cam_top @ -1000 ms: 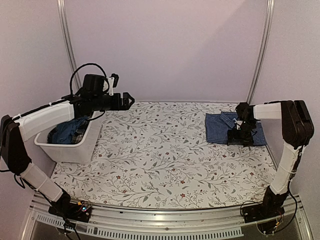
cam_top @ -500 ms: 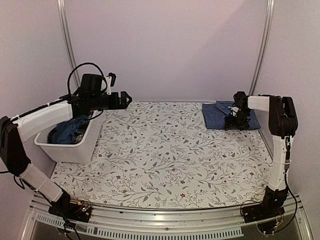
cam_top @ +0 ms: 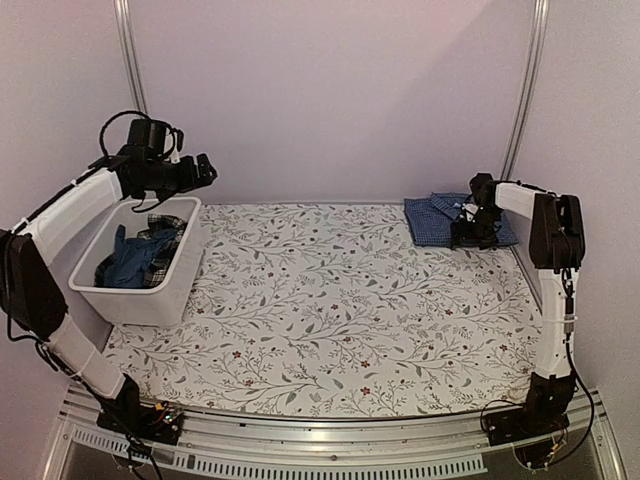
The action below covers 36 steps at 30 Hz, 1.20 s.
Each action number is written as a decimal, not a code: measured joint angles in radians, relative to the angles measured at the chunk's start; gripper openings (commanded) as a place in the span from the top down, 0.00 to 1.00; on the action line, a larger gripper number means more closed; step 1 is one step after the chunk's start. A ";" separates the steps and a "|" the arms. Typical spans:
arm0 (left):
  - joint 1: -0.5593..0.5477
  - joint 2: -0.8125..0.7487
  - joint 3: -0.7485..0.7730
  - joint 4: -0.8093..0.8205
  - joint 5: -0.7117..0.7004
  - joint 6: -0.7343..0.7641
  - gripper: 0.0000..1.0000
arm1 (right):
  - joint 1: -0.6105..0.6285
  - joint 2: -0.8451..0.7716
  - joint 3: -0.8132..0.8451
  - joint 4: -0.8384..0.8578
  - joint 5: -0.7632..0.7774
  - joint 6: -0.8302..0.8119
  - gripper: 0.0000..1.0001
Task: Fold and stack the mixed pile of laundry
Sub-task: Move the square-folded shirt to the corner of the board, then pick up the crumpled T-shirt from the bin.
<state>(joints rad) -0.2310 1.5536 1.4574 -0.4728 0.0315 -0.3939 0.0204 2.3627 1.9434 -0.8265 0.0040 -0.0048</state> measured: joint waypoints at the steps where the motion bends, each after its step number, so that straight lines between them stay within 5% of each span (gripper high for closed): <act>1: 0.038 0.001 0.021 -0.032 -0.013 0.000 0.00 | 0.000 -0.018 -0.009 -0.008 -0.004 0.000 0.05; 8: 0.306 0.001 0.040 -0.254 -0.127 -0.008 0.00 | 0.004 -0.282 -0.034 -0.041 -0.029 0.000 0.05; 17: 0.481 -0.017 -0.267 -0.337 -0.169 -0.023 0.03 | 0.008 -0.495 -0.057 0.019 0.005 -0.037 0.01; 22: 0.509 -0.016 -0.366 -0.295 -0.142 -0.025 0.30 | 0.006 -0.510 -0.136 0.076 0.031 -0.006 0.01; 28: 0.539 -0.016 -0.366 -0.246 -0.072 0.004 1.00 | 0.005 -0.527 -0.144 0.108 -0.047 0.042 0.05; 36: 0.553 -0.063 -0.211 -0.221 0.040 0.068 1.00 | 0.005 -0.586 -0.183 0.154 -0.185 0.070 0.04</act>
<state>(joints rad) 0.3218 1.4910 1.2469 -0.6937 0.0715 -0.3264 0.0250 1.7763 1.7599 -0.6724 -0.1806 0.0650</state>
